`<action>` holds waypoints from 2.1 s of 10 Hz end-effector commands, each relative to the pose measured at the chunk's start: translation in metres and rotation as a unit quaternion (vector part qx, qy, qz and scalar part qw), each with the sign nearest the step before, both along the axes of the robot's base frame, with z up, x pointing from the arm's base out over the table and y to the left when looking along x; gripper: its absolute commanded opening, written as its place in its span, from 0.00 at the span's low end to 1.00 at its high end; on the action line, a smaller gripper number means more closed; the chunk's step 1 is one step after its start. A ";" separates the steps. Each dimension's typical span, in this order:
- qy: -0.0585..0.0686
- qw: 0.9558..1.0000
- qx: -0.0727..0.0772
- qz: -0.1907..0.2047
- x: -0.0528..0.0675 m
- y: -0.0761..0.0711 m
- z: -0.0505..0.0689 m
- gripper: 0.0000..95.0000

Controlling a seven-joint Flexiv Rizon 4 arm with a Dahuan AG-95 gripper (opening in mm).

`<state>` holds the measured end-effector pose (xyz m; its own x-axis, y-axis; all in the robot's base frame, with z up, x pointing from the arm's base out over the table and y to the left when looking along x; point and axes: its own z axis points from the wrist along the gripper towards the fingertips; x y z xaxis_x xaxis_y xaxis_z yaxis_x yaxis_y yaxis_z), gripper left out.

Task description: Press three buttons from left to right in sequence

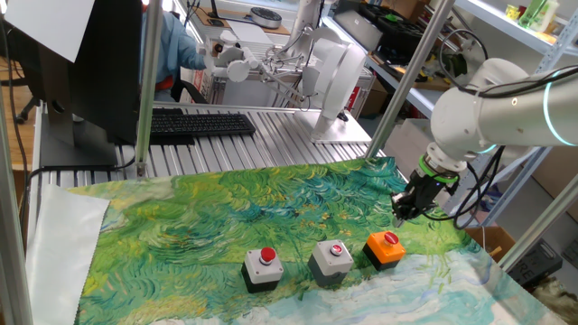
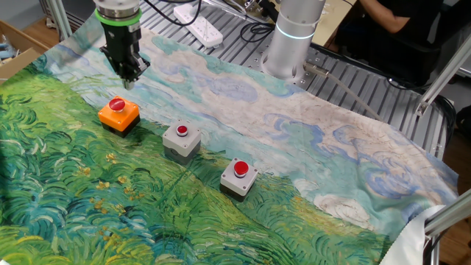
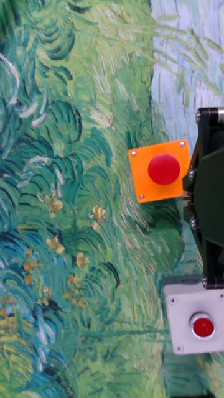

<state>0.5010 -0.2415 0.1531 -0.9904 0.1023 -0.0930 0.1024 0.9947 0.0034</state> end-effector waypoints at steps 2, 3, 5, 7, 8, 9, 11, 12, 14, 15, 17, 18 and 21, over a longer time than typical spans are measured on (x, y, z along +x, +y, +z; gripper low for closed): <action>0.005 1.000 0.003 0.000 0.001 0.000 0.001 0.00; 0.006 1.000 0.004 0.000 0.001 0.000 0.001 0.00; 0.009 1.000 0.005 0.001 0.001 0.000 0.001 0.00; 0.010 1.000 0.006 -0.001 0.001 0.000 0.001 0.00; 0.011 1.000 0.006 -0.002 0.001 0.000 0.001 0.00; 0.011 1.000 0.008 -0.005 0.001 0.000 0.001 0.00; 0.013 1.000 0.008 -0.006 0.001 0.000 0.001 0.00; 0.014 1.000 0.009 -0.006 0.001 0.000 0.001 0.00; 0.020 1.000 0.010 -0.005 0.001 0.000 0.001 0.00; 0.031 0.999 0.008 0.002 0.001 0.000 0.001 0.00; 0.040 0.999 0.006 0.020 0.001 0.000 0.001 0.00; 0.040 0.999 0.005 0.030 0.001 0.000 0.001 0.00; 0.042 0.999 0.003 0.031 0.001 0.000 0.001 0.00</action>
